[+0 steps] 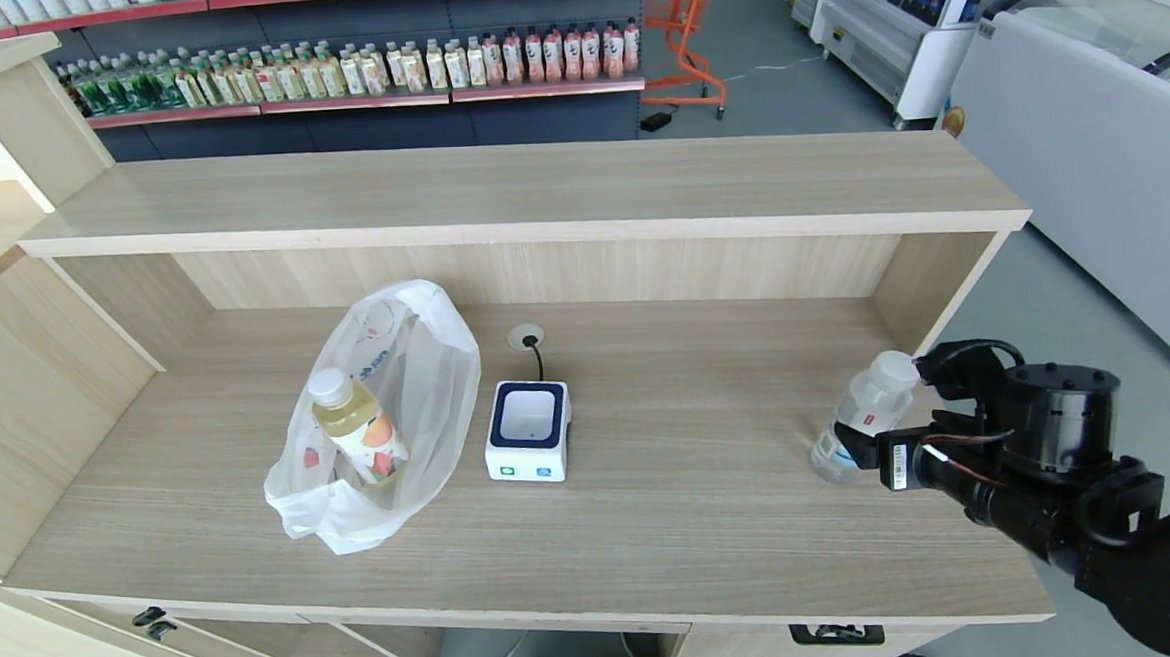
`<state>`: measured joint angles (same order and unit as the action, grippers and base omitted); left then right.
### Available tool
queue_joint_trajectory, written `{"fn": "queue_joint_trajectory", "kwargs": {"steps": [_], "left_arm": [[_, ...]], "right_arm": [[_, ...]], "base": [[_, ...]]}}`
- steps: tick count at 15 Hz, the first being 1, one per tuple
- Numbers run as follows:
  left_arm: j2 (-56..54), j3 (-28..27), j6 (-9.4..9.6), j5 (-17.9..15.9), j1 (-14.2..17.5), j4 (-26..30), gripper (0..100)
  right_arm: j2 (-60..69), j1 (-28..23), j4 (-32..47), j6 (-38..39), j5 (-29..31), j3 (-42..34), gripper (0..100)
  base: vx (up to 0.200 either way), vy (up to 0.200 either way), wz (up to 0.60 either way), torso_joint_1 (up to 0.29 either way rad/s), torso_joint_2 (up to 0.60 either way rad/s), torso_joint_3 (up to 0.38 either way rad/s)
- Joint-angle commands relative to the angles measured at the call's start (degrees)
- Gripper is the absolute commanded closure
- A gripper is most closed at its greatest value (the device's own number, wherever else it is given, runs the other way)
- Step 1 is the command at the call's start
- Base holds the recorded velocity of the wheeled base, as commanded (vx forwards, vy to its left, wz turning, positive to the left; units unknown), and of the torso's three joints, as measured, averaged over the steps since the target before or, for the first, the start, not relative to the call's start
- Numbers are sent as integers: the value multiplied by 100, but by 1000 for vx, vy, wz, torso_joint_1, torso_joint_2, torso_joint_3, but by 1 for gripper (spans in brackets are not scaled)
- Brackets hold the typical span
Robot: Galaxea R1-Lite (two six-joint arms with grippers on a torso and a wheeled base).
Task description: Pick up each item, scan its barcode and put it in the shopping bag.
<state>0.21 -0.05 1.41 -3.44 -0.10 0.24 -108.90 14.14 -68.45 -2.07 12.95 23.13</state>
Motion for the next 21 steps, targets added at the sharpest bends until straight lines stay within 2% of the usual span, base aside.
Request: {"fn": "queue_joint_trajectory", "kwargs": {"steps": [1, 6, 10, 21], "left_arm": [[-3, -4, -1, 1, 1, 2, 0], [-3, -4, -1, 1, 1, 2, 0], [-3, -4, -1, 1, 1, 2, 0], [-3, -4, -1, 1, 1, 2, 0]], "right_arm": [[-413, 54, -125, -65, -3, 8, 0], [-923, 54, -925, -346, -91, 157, 0], [-993, 36, -960, -346, -389, 377, 0], [-1406, 27, -960, -338, -495, 992, 0]], "base": [[0, 0, 0, 0, 0, 0], [0, 0, 0, 0, 0, 0], [0, 0, 0, 0, 0, 0], [0, 0, 0, 0, 0, 0]]}}
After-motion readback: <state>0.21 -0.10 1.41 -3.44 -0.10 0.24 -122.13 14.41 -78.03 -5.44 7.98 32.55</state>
